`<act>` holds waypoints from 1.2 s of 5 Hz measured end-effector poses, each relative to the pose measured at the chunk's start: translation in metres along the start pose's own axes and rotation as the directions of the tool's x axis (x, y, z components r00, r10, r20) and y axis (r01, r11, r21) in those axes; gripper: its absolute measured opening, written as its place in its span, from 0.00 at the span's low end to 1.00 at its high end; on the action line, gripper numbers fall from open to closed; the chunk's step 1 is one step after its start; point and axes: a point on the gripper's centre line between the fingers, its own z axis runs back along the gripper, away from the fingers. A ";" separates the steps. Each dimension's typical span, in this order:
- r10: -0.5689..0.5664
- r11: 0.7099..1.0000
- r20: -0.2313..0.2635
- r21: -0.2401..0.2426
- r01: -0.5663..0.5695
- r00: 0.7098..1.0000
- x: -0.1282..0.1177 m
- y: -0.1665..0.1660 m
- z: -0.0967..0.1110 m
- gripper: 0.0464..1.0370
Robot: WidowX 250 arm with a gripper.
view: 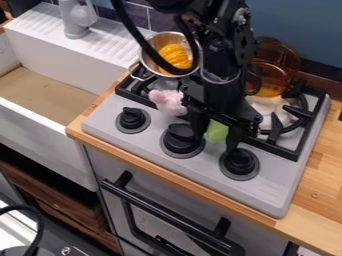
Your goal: Move the green object to the bottom part of the burner
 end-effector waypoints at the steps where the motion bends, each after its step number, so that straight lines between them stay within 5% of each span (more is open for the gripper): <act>1: 0.017 1.000 -0.019 -0.021 -0.017 1.000 0.001 -0.002 0.003 0.95; 6: 0.176 0.976 -0.010 -0.129 -0.176 0.984 0.029 -0.003 0.052 0.95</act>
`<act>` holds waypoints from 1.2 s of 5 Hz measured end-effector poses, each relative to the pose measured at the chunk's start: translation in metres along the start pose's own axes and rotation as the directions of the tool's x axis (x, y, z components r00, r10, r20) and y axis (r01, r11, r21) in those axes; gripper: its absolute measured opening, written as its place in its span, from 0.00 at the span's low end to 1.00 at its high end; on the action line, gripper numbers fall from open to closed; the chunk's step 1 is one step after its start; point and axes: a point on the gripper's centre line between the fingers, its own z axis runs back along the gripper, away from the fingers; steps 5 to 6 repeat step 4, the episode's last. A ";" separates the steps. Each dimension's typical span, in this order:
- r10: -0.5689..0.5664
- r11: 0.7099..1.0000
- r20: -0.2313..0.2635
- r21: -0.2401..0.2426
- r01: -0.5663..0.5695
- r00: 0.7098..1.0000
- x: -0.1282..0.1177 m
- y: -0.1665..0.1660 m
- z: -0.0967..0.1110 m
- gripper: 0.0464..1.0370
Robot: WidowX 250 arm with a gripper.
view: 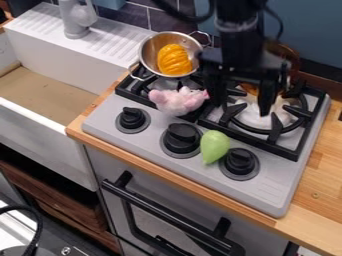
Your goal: Move the green object to the bottom part of the burner
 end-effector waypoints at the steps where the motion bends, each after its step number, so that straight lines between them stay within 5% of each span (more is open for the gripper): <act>1: 0.021 1.000 -0.014 0.005 -0.020 1.000 0.007 0.002 0.012 0.95; 3: 0.069 0.997 -0.007 0.022 -0.069 0.998 0.018 0.013 0.039 0.95; 4: 0.047 0.995 0.007 0.083 -0.047 0.999 0.028 0.019 0.058 0.95; 6: 0.047 0.995 0.007 0.083 -0.047 0.999 0.028 0.019 0.058 0.95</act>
